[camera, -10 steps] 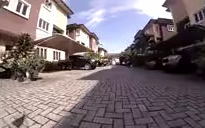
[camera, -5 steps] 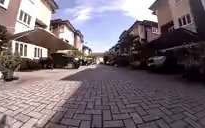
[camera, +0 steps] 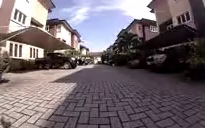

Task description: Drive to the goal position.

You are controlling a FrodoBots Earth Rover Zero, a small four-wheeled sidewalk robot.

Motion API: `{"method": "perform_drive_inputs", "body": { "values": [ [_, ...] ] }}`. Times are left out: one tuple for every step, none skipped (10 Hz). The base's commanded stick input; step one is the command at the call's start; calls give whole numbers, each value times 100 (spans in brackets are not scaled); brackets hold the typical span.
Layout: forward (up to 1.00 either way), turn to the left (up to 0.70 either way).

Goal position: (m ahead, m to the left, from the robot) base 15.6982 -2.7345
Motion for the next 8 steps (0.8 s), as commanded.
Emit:
{"method": "perform_drive_inputs", "body": {
  "values": [
    [69,3],
    [69,3],
    [69,3],
    [69,3],
    [69,3],
    [69,3],
    [69,3],
    [69,3]
  ]
}}
